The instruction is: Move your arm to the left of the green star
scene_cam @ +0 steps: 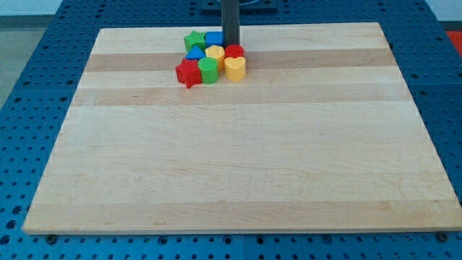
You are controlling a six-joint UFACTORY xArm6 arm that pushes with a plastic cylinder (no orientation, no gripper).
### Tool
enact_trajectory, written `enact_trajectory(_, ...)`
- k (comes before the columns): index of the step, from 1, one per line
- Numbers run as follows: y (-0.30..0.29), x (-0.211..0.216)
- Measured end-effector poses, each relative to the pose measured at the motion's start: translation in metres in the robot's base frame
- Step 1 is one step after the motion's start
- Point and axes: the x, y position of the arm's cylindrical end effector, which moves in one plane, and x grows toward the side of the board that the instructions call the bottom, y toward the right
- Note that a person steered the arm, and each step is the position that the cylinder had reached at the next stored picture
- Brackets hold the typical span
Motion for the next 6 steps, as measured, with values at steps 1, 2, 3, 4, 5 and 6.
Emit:
enact_trajectory(1,0.0,-0.003)
enact_trajectory(2,0.0,-0.004)
enact_trajectory(3,0.003,-0.018)
enact_trajectory(4,0.003,-0.055)
enact_trajectory(5,-0.038,-0.067)
enact_trajectory(6,-0.095,-0.047)
